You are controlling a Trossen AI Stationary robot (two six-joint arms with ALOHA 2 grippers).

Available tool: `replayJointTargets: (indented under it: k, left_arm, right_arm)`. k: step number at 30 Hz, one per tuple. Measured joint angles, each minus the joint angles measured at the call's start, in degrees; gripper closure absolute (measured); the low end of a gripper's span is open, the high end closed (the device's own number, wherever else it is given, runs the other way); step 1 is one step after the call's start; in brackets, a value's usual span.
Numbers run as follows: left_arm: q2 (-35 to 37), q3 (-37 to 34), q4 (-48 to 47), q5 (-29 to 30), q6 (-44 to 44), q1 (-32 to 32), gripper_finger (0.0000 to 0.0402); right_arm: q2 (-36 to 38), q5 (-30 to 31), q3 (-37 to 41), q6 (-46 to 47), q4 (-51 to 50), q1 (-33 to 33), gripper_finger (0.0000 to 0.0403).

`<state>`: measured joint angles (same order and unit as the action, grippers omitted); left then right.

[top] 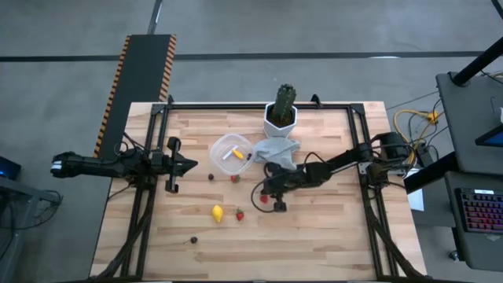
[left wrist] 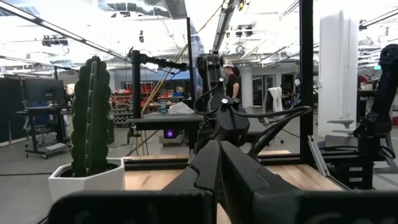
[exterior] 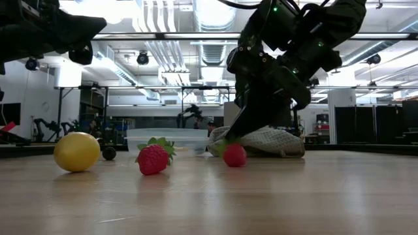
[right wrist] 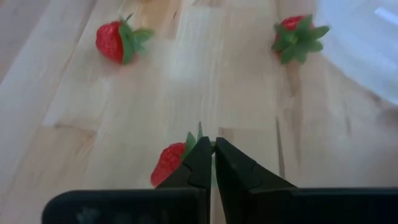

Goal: Pick and placing Produce into tupperware
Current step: Put the middle strawberry into the transparent bin

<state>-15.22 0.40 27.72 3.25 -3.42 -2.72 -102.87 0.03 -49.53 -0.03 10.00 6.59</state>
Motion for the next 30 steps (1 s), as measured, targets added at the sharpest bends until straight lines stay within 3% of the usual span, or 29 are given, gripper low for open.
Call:
replayJointTargets:
  k: [13,30]
  left_arm:
    - [0.0,-0.02,0.25,0.0,0.0,0.0,0.0402]
    - [-0.01,0.0,0.31,0.0,0.01,0.02,0.0402]
  right_arm:
    - [0.07,0.2,-7.07,-5.0,-1.67,-1.43,0.0394]
    - [0.13,0.19,-16.58,-13.69,-3.91,-9.93,0.0394]
